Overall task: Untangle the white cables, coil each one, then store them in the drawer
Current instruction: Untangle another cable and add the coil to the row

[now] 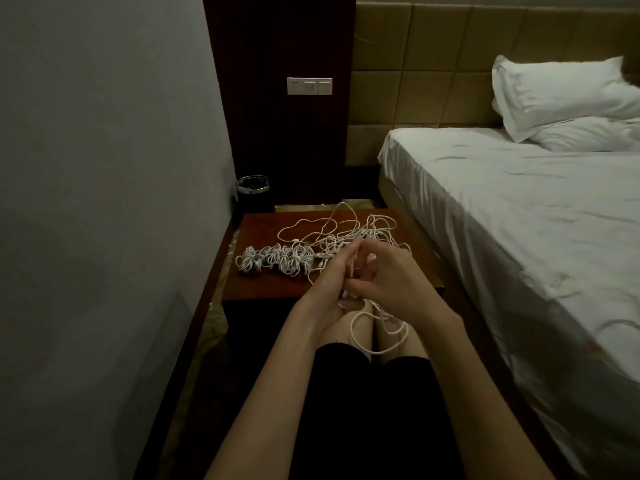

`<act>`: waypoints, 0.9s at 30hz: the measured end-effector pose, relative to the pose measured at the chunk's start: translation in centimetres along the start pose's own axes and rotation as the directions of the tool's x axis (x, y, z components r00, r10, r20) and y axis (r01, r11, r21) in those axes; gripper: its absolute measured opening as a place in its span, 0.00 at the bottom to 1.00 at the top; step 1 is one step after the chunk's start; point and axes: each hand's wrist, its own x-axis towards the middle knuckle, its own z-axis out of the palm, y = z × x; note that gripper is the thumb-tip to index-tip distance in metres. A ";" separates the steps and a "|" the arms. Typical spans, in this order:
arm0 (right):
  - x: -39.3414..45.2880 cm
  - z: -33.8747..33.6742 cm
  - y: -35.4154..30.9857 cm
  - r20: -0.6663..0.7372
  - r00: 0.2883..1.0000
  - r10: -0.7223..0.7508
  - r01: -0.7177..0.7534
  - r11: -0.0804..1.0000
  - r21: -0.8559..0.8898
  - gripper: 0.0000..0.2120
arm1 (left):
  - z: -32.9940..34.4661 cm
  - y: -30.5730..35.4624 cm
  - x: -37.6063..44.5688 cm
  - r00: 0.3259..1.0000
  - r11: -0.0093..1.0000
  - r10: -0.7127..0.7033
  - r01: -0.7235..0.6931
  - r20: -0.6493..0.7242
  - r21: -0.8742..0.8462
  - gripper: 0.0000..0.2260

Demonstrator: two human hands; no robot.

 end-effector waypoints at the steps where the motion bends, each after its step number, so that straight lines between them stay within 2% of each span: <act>1: -0.2 0.0 -0.1 0.014 1.000 -0.012 0.012 1.000 -0.011 0.12 | -0.1 0.0 -0.3 1.000 0.999 -0.004 0.003 0.021 0.048 0.23; 4: -0.1 -0.5 -0.2 0.129 0.992 -0.018 0.012 0.998 0.055 0.13 | -0.7 0.2 -0.7 0.992 0.989 -0.063 0.047 0.111 0.143 0.29; 7: 0.2 -2.0 0.4 0.248 0.969 -0.003 -0.042 0.984 0.173 0.07 | -1.5 0.3 -0.9 0.974 0.989 -0.117 0.096 0.193 0.117 0.24; 9: 0.2 -3.0 0.9 0.279 0.960 0.005 -0.052 0.986 0.160 0.05 | -1.8 0.2 -0.8 0.961 0.985 -0.142 0.112 0.236 0.134 0.21; 11: 0.0 -3.4 1.5 0.256 0.966 0.019 -0.054 0.990 0.132 0.05 | -1.8 0.2 -0.6 0.955 0.982 -0.144 0.106 0.258 0.156 0.19; 14: -0.3 -3.1 1.8 0.136 0.990 0.032 -0.050 0.990 0.130 0.05 | -1.3 0.0 -0.4 0.958 0.978 -0.149 0.108 0.243 0.177 0.16; 16: -0.4 -2.7 2.0 0.022 0.999 0.039 -0.042 0.979 0.199 0.06 | -0.9 -0.4 -0.5 0.956 0.978 -0.163 0.124 0.243 0.168 0.17; 18: -0.6 -2.0 1.9 -0.020 0.997 0.068 -0.059 0.955 0.291 0.05 | -0.9 -0.9 -0.9 0.951 0.988 -0.140 0.115 0.277 0.104 0.19; 21: -1.8 -0.7 1.6 0.039 0.985 0.170 -0.167 0.854 0.494 0.04 | -0.8 -1.9 -1.9 0.956 0.996 -0.068 0.047 0.285 0.080 0.18; 24: -3.6 -0.3 2.1 0.106 0.966 0.236 -0.243 0.679 0.693 0.03 | -0.9 -2.9 -2.8 0.964 0.995 -0.047 0.022 0.260 0.096 0.17; 26: -4.4 -0.6 2.5 0.128 0.959 0.254 -0.258 0.590 0.765 0.04 | -1.0 -2.9 -2.9 0.954 0.998 -0.043 0.027 0.298 0.057 0.17; 27: -4.7 -0.7 2.6 0.119 0.957 0.266 -0.260 0.593 0.762 0.05 | -1.0 -2.8 -3.0 0.954 0.999 -0.036 0.023 0.298 0.048 0.16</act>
